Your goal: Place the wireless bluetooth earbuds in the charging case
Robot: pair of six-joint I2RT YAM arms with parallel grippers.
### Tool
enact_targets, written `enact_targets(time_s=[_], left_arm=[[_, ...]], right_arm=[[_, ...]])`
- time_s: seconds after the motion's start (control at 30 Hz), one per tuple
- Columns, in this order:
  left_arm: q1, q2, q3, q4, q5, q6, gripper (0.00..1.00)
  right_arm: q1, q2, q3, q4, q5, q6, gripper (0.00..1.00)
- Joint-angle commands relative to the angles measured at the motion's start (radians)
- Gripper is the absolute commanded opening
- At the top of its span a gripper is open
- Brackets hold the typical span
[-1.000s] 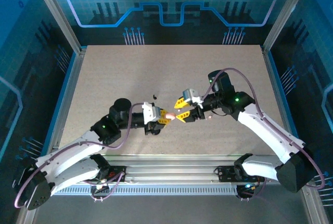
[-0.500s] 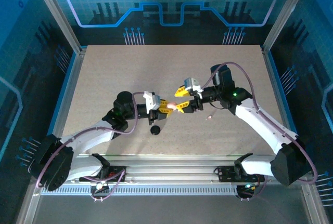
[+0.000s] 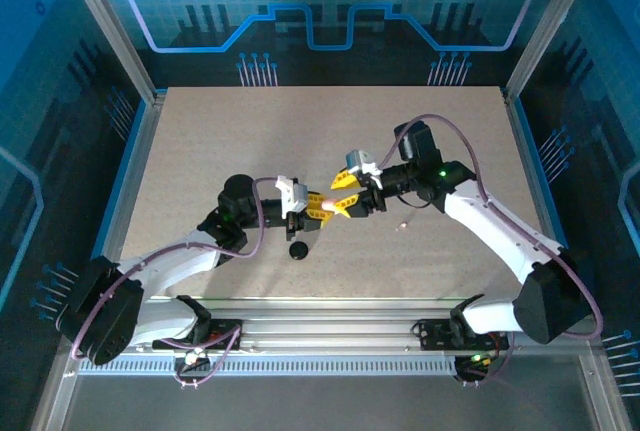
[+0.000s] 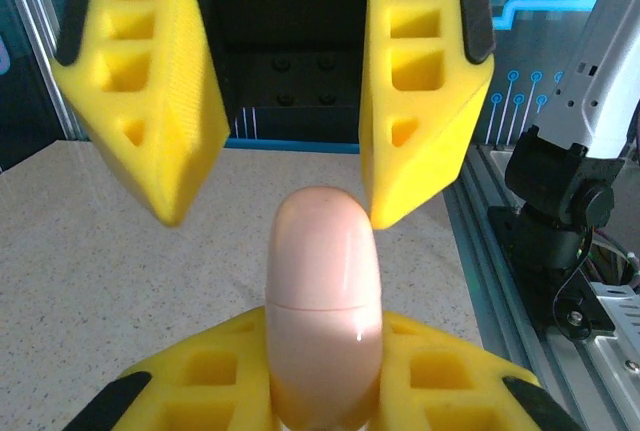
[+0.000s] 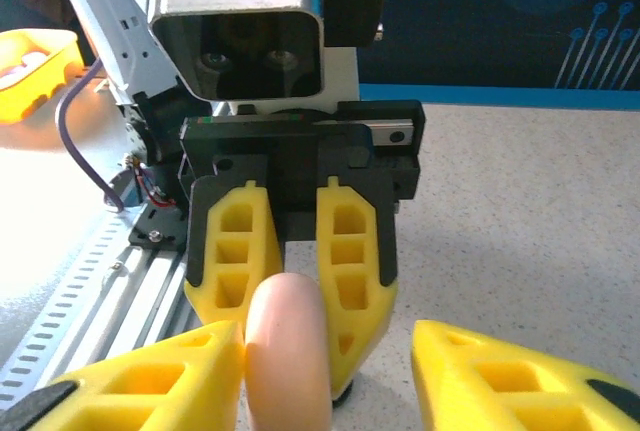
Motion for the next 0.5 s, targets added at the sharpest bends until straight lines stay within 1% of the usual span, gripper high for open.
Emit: enact_targets(time_s=[0.0,0.1,0.27,0.33,0.47], left_arm=[[0.004,-0.032,0.011,0.043,0.034,0.008,0.12],[0.004,-0.038,0.009,0.050,0.030,0.005,0.12],[0.004,-0.042,0.003,0.065,0.020,-0.004,0.12],[0.004,-0.044,0.003,0.069,0.016,-0.006,0.12],[0.005,-0.045,0.003,0.070,0.015,-0.007,0.12]], right_arm=[[0.015,0.016,0.037,-0.073,-0.023,-0.040,0.40],[0.016,0.015,0.039,-0.077,-0.023,-0.040,0.36],[0.021,0.016,0.041,-0.089,-0.028,-0.047,0.37],[0.023,0.016,0.042,-0.095,-0.029,-0.049,0.35],[0.025,0.016,0.044,-0.097,-0.027,-0.049,0.25]])
